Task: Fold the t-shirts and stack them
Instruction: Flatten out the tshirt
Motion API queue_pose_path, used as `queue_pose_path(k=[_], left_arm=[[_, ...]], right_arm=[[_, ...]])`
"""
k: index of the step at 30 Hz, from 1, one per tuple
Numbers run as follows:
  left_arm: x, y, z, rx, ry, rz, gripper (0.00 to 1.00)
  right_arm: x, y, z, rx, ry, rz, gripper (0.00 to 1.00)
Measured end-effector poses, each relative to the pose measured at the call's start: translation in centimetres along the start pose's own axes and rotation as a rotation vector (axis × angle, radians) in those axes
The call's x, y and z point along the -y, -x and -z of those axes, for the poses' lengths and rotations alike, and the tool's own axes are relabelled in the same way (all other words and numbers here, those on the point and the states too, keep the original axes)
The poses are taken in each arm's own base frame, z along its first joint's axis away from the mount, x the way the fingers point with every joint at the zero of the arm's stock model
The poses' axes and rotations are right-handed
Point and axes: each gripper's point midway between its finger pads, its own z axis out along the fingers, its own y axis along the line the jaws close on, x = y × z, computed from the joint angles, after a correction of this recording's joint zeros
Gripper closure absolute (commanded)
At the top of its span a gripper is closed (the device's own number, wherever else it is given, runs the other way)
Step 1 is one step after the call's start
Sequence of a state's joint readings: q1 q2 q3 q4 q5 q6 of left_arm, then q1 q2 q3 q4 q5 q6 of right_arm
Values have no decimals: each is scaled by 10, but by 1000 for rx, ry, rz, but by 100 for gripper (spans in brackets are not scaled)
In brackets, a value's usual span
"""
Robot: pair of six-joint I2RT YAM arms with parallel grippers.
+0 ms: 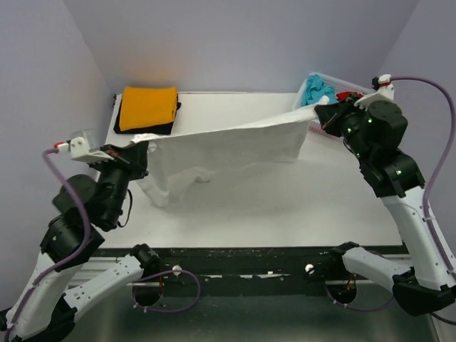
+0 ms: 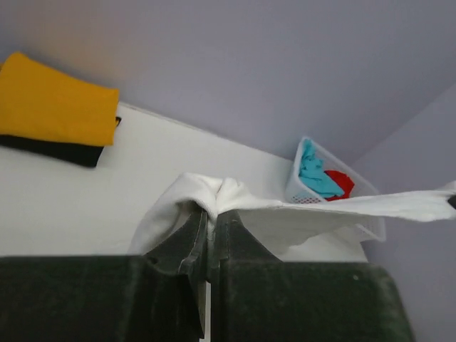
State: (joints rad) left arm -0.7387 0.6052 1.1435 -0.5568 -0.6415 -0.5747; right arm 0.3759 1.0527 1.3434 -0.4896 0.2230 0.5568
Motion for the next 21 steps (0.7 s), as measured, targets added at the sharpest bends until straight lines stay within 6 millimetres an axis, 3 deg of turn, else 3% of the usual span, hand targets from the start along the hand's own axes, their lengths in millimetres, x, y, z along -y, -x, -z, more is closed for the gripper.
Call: queue_pose_path(k=[5, 10, 12, 16, 21], left_arm=[[40, 90, 39, 148, -206, 1, 100], [77, 148, 65, 232, -370, -52, 100], [85, 157, 64, 248, -385, -77, 100], [96, 155, 40, 237, -347, -159, 100], [94, 126, -25, 203, -177, -348, 100]], right_arm=[[-43, 60, 43, 103, 160, -10, 99], [-67, 97, 75, 172, 257, 1, 99], [-72, 109, 83, 202, 270, 8, 99], [-67, 120, 81, 240, 229, 24, 99], [-47, 113, 42, 233, 87, 57, 99]])
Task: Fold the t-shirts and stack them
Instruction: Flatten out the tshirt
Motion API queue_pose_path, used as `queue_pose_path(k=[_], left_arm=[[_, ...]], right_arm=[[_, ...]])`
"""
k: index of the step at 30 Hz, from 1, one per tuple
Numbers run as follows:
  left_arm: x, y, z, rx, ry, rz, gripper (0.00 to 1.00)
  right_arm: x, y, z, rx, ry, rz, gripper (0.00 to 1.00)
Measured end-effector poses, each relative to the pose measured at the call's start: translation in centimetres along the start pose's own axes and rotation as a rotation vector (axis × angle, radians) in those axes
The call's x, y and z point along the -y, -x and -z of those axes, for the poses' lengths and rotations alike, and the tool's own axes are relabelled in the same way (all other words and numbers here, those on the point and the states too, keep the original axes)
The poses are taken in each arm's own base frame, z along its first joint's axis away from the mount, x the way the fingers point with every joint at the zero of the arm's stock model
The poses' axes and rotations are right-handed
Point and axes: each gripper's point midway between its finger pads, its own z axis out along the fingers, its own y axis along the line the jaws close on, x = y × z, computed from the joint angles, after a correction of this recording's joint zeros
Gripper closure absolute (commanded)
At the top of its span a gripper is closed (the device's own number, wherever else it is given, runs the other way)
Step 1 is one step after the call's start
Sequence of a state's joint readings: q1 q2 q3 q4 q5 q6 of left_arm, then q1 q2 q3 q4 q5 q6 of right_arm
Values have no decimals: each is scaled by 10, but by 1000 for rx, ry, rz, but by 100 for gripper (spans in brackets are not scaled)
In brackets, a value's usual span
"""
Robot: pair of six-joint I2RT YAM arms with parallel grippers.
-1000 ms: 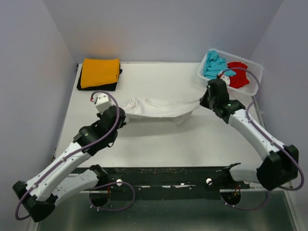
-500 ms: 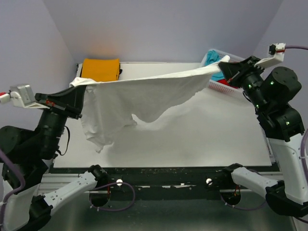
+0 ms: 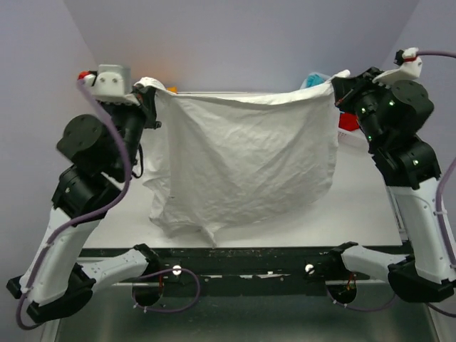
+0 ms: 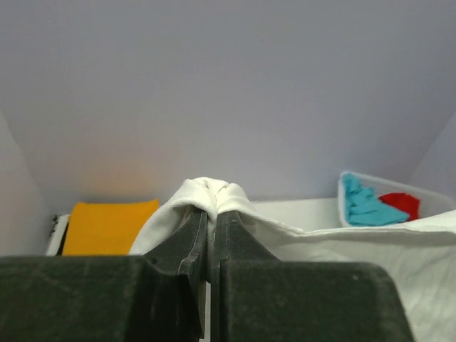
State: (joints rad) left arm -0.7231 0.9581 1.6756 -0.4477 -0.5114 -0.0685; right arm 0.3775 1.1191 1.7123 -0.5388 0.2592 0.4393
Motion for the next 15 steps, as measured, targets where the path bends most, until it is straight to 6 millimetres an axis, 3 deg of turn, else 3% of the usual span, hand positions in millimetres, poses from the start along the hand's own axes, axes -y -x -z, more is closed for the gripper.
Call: queue_pose_path(k=[4, 8, 11, 12, 15], left_arm=[[-20, -35, -46, -80, 119, -126, 100], [-49, -59, -112, -165, 213, -208, 100], [-50, -58, -155, -184, 196, -238, 100], [-49, -54, -172, -178, 182, -244, 100], [-45, -34, -193, -134, 160, -268, 100]], right_arm=[[24, -38, -43, -53, -120, 65, 99], [43, -78, -96, -103, -215, 151, 99], [53, -97, -131, -120, -270, 209, 99], [54, -98, -143, -115, -284, 225, 99], [52, -88, -170, -75, -297, 249, 99]])
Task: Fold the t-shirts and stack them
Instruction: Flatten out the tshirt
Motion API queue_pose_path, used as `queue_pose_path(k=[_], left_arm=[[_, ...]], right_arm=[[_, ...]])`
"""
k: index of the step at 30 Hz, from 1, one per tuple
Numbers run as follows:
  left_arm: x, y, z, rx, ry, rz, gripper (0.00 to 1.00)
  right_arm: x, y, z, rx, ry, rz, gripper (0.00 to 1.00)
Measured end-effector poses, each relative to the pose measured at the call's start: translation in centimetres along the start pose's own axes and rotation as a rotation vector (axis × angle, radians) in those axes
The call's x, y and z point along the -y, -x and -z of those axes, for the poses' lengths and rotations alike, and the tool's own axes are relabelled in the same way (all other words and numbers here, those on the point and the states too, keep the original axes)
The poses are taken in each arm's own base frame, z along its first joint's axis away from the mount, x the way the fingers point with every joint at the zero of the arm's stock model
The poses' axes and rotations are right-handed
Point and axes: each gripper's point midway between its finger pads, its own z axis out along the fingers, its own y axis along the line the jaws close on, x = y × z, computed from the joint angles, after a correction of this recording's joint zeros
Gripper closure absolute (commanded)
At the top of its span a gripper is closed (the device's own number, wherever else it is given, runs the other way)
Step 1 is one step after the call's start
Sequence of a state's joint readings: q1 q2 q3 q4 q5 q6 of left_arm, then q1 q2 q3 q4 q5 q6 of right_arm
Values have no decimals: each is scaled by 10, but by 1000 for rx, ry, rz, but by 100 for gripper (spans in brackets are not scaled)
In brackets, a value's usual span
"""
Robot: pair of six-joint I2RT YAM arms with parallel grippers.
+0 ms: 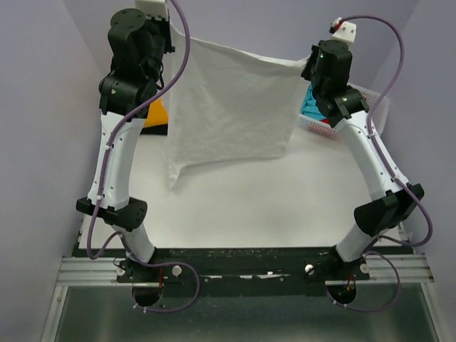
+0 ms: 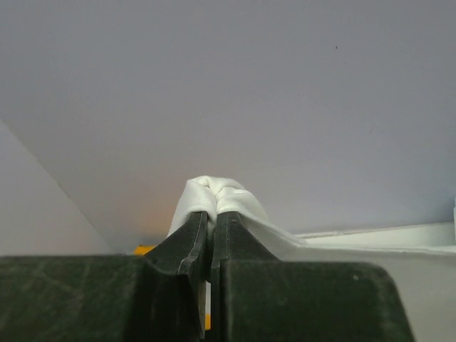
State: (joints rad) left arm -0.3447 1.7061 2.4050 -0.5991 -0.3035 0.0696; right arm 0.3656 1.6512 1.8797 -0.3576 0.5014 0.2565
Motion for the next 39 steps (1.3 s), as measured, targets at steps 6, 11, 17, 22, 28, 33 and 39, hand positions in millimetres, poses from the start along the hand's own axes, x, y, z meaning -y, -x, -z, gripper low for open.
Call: queue_pose_path(k=[6, 11, 17, 22, 28, 33, 39], left_arm=[[-6, 38, 17, 115, -37, -53, 100], [-3, 29, 46, 146, -96, -100, 100], [32, -129, 77, -29, -283, -162, 100], [76, -278, 115, -285, -450, -88, 100], [133, -359, 174, -488, -574, 31, 100], [153, -385, 212, -612, -575, 144, 100], [158, -415, 262, -773, -506, 283, 100]], right_arm=[[-1, 53, 7, 136, 18, -41, 99], [14, 37, 32, 142, 35, -50, 99], [39, -84, 34, -50, 29, 22, 99], [72, -200, 44, -276, -41, 80, 99], [99, -238, 68, -354, -117, 57, 99], [118, -246, 85, -372, -199, 30, 99], [145, -278, 111, -496, -309, 55, 99]])
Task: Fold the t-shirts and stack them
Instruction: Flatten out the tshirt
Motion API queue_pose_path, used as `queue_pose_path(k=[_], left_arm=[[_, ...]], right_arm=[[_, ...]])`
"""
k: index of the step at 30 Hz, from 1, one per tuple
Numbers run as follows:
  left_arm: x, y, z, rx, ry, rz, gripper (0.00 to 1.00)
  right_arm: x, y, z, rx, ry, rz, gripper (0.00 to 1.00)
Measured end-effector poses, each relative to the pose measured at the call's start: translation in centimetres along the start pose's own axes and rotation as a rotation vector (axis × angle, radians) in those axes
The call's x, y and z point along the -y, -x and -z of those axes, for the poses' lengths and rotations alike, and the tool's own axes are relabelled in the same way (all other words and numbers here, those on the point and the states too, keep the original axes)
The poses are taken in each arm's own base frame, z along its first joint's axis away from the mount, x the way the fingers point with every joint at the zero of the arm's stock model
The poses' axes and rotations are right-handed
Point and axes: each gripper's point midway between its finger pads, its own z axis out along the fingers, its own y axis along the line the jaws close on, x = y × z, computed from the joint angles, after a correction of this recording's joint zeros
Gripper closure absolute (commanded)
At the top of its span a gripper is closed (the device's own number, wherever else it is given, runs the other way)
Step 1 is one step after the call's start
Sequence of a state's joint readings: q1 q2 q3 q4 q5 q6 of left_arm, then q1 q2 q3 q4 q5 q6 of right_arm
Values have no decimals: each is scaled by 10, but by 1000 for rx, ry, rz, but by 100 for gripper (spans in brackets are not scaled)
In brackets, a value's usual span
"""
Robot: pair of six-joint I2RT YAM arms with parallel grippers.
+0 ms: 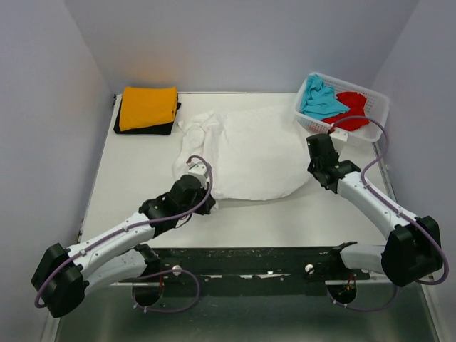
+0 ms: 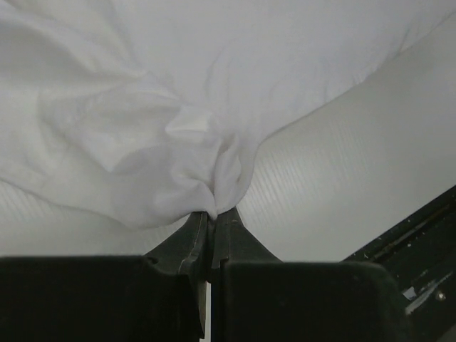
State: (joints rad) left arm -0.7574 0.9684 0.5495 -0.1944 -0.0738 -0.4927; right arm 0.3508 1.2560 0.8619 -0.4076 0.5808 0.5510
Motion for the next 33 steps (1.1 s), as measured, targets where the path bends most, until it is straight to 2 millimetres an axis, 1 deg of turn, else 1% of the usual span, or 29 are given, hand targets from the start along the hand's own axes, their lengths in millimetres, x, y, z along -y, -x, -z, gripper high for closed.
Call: queue_pose_path(k=[3, 5, 8, 11, 14, 18, 20, 21, 23, 24, 25, 26, 27, 28, 30, 31, 33], left_arm=[[6, -31, 11, -54, -9, 82, 100], [9, -46, 17, -88, -5, 122, 100], [8, -65, 23, -143, 34, 164, 100], [7, -84, 30, -221, 87, 170, 100], [10, -94, 36, -283, 124, 165, 100], [10, -101, 45, -342, 171, 163, 100], [7, -105, 51, -372, 200, 163, 100], [6, -107, 53, -384, 210, 162, 100], [3, -113, 58, -408, 228, 159, 92], [2, -115, 59, -417, 234, 159, 86], [1, -117, 61, -428, 238, 158, 73], [1, -118, 62, -435, 240, 160, 57], [1, -119, 63, -439, 240, 163, 48], [2, -120, 64, -444, 236, 161, 38], [5, -121, 66, -451, 214, 159, 16], [8, -120, 67, -453, 193, 157, 3], [17, -117, 69, -449, 137, 151, 1]], right_arm=[[10, -17, 2, -61, -37, 2, 99], [17, -30, 5, -109, -57, 6, 99], [27, -49, 10, -188, -93, 10, 99], [39, -70, 17, -276, -139, 28, 97], [51, -86, 26, -351, -183, 46, 96], [60, -102, 36, -433, -214, 67, 95], [65, -111, 41, -475, -229, 75, 89], [68, -116, 45, -495, -236, 77, 89], [75, -124, 52, -532, -254, 84, 85], [78, -126, 57, -549, -259, 87, 81], [80, -128, 61, -559, -263, 86, 69], [82, -128, 64, -563, -263, 84, 53], [84, -127, 67, -563, -264, 77, 34], [85, -126, 70, -562, -264, 73, 23], [88, -124, 75, -557, -262, 70, 11], [88, -121, 78, -552, -253, 74, 6], [85, -113, 80, -532, -229, 66, 0]])
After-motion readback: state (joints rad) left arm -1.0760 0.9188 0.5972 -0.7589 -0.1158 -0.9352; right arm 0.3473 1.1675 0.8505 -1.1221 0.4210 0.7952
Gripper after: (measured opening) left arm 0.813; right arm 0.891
